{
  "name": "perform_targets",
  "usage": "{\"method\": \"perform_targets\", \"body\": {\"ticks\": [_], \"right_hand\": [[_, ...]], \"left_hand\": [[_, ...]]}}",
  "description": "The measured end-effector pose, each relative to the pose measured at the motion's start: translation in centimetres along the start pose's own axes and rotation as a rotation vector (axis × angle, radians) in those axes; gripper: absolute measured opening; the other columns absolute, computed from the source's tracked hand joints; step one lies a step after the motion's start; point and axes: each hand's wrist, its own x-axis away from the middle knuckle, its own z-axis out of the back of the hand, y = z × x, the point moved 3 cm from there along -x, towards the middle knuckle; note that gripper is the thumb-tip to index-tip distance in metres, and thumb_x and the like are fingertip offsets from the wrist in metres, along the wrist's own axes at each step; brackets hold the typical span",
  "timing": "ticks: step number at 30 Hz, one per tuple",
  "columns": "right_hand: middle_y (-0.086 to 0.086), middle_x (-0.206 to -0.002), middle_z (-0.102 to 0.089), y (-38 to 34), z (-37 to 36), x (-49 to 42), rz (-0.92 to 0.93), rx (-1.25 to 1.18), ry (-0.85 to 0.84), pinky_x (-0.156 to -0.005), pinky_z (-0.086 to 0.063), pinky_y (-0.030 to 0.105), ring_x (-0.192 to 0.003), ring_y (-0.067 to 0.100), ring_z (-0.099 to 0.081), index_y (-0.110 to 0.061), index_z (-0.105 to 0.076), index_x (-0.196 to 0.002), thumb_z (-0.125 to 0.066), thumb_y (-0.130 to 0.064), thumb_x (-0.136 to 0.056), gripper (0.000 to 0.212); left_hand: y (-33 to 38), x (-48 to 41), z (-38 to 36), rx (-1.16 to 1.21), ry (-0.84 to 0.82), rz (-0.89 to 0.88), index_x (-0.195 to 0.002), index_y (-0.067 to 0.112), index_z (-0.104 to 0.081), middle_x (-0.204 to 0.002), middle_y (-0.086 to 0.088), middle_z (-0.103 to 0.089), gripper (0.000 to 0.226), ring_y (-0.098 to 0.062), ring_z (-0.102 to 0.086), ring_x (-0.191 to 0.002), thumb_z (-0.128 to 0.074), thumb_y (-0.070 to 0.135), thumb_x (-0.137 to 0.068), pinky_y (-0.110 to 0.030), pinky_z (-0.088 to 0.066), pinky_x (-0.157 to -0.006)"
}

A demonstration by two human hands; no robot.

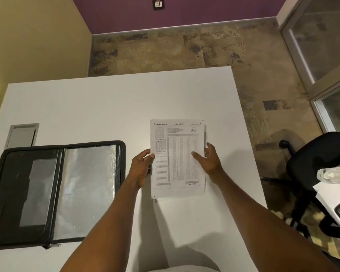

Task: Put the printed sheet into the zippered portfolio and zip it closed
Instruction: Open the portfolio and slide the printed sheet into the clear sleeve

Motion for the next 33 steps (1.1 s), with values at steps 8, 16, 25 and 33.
{"method": "perform_targets", "body": {"ticks": [8, 16, 25, 33], "right_hand": [[-0.002, -0.13, -0.073, -1.9, -0.6, 2.2, -0.041, -0.234, -0.365, -0.105, -0.054, 0.042, -0.119, 0.018, -0.07, -0.021, -0.067, -0.134, -0.078, -0.021, -0.092, 0.043], [-0.007, -0.116, -0.078, -2.9, -1.9, 5.8, 0.096, -0.21, -0.155, -0.089, -0.062, 0.036, -0.105, 0.013, -0.075, -0.035, -0.07, -0.116, -0.077, -0.026, -0.092, 0.027], [-0.028, -0.085, -0.077, -2.1, -2.1, 7.7, 0.059, -0.316, -0.038, -0.063, -0.057, 0.01, -0.082, -0.006, -0.074, -0.028, -0.066, -0.095, -0.086, -0.015, -0.083, 0.027], [-0.025, -0.091, -0.078, -1.6, -2.1, 7.5, 0.047, -0.279, -0.044, -0.07, -0.06, 0.016, -0.087, -0.005, -0.074, -0.031, -0.068, -0.098, -0.085, -0.013, -0.084, 0.028]], "left_hand": [[1.8, 2.2, 2.1, 0.073, -0.227, -0.071, -0.129, 0.017, -0.07, -0.117, -0.006, -0.076, 0.029, -0.017, -0.071, -0.093, -0.067, 0.02, -0.101, -0.028, -0.06, -0.077], [3.9, 4.3, 1.1, 0.026, -0.371, -0.206, -0.137, 0.01, -0.066, -0.137, -0.012, -0.07, 0.049, -0.025, -0.068, -0.127, -0.078, 0.024, -0.091, -0.03, -0.057, -0.102], [2.5, 6.0, 0.2, 0.038, -0.271, -0.362, -0.117, 0.03, -0.078, -0.123, -0.008, -0.077, 0.032, -0.023, -0.073, -0.116, -0.081, 0.012, -0.091, -0.025, -0.06, -0.088], [1.5, 5.7, -0.8, -0.075, -0.25, -0.34, -0.132, 0.025, -0.068, -0.126, -0.005, -0.075, 0.044, -0.023, -0.072, -0.118, -0.083, 0.023, -0.09, -0.038, -0.061, -0.096]]}}
